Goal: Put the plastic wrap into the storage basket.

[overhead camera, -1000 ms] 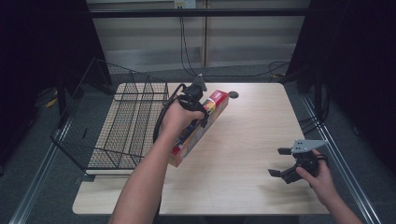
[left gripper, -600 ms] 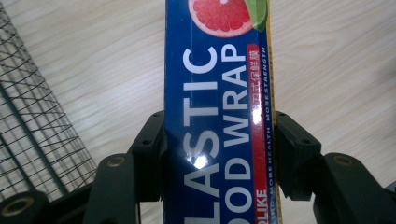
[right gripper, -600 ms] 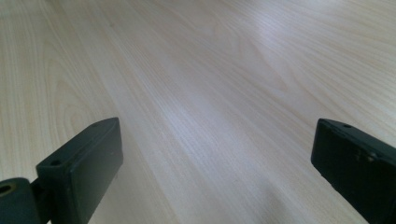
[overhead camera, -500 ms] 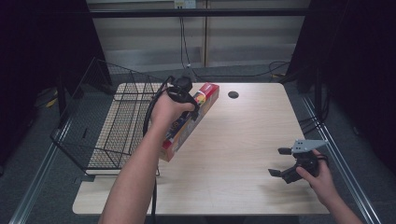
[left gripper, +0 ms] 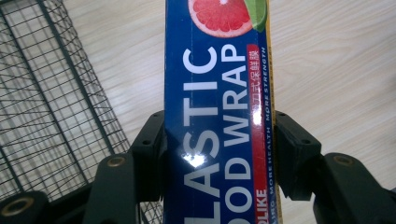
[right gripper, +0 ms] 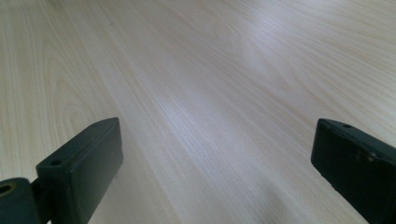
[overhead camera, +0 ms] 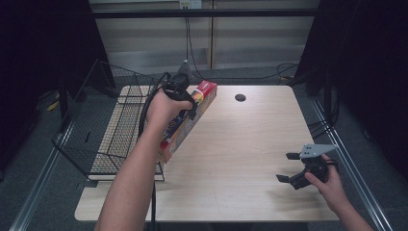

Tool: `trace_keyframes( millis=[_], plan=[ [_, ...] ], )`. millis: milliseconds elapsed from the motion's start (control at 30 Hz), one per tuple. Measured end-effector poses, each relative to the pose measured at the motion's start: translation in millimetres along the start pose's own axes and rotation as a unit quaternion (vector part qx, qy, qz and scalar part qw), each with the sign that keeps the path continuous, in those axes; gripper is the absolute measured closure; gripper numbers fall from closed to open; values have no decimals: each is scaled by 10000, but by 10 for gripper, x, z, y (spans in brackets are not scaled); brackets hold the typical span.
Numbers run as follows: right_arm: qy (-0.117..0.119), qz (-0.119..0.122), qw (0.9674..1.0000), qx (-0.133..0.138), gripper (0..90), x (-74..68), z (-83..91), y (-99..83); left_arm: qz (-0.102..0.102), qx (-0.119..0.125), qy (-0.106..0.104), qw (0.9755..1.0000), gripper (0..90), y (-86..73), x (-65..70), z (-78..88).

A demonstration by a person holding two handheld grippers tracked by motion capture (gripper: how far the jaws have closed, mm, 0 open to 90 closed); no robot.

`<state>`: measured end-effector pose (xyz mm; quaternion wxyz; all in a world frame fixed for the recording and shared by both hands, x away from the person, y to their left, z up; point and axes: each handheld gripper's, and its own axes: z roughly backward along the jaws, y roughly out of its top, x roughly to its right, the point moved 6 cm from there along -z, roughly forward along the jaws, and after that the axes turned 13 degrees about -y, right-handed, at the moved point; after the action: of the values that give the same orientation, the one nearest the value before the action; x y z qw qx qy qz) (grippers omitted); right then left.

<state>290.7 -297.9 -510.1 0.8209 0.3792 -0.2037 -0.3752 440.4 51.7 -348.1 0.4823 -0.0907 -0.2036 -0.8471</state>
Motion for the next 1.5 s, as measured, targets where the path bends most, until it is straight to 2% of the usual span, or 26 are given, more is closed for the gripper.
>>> trace_keyframes(
  millis=[167, 300, 367, 600, 667, 967, 1267, 1300, 1500],
  plan=[
    [-3, -2, 10000, 3, 20, 0, 0, 0, 85, 84, 4, 9999, 451, -15, -30, 83],
    [5, 2, 10000, -3, 20, -6, 1, 2, 98, 48, 16, 9999, 452, -37, -60, 123],
    [-17, 20, 10000, 10, 20, -6, -4, 2, 174, 76, -11, 9998, 451, -51, -75, 151],
    [12, -4, 10000, 8, 20, -6, 4, 5, 271, 100, 58, 9996, 452, -91, -142, 270],
    [2, -6, 10000, 9, 19, -8, 3, 6, 211, 57, 129, 9997, 452, -104, -162, 299],
    [-15, 7, 10000, 8, 20, -6, 5, 6, 393, 179, 167, 9989, 452, -154, -221, 398],
    [-40, 21, 10000, 16, 20, -10, -1, 8, 374, 214, 235, 9988, 452, -206, -309, 542],
    [-38, 22, 10000, 15, 20, -11, 0, 7, 449, 278, 235, 9983, 452, -208, -312, 547],
    [-32, 10, 10000, 18, 20, -13, 4, 11, 566, 302, 274, 9976, 452, -262, -402, 642]
  ],
)
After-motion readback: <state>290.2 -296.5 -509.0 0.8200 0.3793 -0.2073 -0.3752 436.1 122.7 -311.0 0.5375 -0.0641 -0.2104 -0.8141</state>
